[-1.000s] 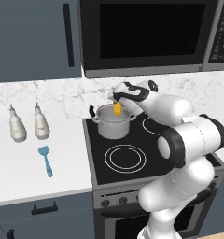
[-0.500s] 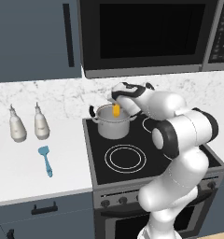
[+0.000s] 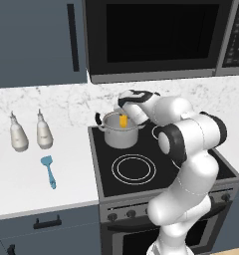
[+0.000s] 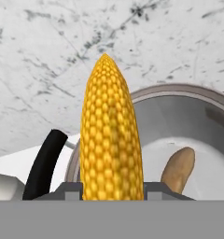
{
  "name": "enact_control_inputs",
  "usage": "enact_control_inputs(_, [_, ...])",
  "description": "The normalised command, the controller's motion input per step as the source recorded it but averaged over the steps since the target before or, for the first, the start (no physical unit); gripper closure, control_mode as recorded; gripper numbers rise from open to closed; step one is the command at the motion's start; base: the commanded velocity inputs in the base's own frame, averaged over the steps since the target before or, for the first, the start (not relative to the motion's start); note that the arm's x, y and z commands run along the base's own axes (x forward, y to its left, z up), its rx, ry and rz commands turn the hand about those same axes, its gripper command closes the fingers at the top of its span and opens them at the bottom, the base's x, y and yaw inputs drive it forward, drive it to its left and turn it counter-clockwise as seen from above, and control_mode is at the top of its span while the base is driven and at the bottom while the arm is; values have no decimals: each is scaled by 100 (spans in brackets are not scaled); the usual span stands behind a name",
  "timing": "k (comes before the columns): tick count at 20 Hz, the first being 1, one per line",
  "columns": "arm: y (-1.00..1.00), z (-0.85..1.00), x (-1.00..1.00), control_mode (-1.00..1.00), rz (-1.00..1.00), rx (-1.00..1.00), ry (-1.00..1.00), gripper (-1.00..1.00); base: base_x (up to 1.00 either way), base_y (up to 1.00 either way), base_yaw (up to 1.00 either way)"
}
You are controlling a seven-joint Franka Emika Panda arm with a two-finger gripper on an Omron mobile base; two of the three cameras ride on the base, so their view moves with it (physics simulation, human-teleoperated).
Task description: Put the sweet potato and corn in the pot. Retrieve the spatula and lightly stir the vegetables in the pot.
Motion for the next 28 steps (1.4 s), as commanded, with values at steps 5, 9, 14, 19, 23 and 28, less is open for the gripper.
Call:
enact_control_inputs(5, [0,-21,12,-100,0,0,0,100,0,0,0])
enact_control_inputs(9, [0,-19,11,-100,0,0,0,100,0,0,0])
enact_control_inputs(14, [0,-22,13,-100,0,0,0,100,0,0,0])
enact_control_inputs(19, [0,-10,7,-100,0,0,0,100,0,0,0])
enact_control_inputs(23, [0,0,0,-100,0,0,0,100,0,0,0])
enact_control_inputs(28, [0,0,0,-100,0,0,0,-100,0,0,0])
